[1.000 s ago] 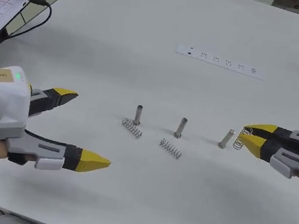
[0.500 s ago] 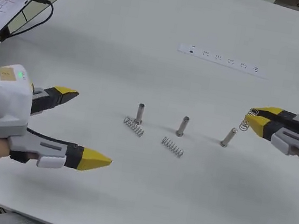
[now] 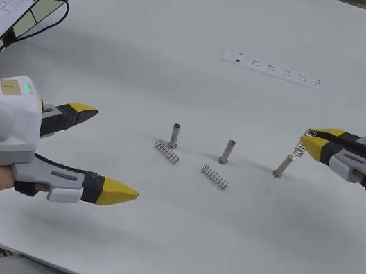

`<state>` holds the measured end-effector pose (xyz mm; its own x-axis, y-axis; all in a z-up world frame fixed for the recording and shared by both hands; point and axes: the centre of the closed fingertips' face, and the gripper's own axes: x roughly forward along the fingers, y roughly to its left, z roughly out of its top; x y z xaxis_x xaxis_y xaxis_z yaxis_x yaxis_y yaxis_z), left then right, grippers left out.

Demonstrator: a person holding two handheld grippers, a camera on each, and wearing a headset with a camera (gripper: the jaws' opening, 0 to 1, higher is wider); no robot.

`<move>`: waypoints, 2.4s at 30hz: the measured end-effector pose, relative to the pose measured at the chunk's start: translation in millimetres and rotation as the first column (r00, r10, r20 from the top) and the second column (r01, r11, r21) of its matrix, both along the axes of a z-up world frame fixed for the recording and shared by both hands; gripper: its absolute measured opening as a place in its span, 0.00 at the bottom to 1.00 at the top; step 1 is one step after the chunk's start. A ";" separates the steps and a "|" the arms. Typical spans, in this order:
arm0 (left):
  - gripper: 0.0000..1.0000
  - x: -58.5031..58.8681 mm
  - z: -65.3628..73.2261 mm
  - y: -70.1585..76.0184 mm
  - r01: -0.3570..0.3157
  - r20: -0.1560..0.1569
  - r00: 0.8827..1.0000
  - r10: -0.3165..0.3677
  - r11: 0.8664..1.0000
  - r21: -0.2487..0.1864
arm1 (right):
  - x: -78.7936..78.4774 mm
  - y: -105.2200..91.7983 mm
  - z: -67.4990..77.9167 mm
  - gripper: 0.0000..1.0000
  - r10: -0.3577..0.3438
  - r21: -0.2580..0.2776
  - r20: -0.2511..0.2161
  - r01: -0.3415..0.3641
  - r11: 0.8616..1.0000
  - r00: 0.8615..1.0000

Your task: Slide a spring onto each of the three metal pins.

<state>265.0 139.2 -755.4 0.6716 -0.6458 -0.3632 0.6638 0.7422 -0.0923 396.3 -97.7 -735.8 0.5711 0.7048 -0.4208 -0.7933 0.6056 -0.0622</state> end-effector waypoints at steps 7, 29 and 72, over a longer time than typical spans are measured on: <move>0.98 -0.9 -1.5 -0.5 0.001 -0.004 1.000 -0.001 1.000 0.001 | 1.7 0.3 -5.7 0.08 -0.001 -0.008 -0.011 0.001 1.000 1.000; 0.98 -0.8 -4.5 -0.1 -0.004 -0.013 1.000 0.004 1.000 -0.001 | 6.8 -1.6 -16.3 0.08 -0.016 -0.006 -0.034 0.016 1.000 0.999; 0.97 -2.0 -7.1 1.6 -0.008 -0.024 1.000 0.008 1.000 0.004 | -8.4 0.1 -48.0 0.08 -0.005 -0.046 -0.104 0.000 0.999 0.995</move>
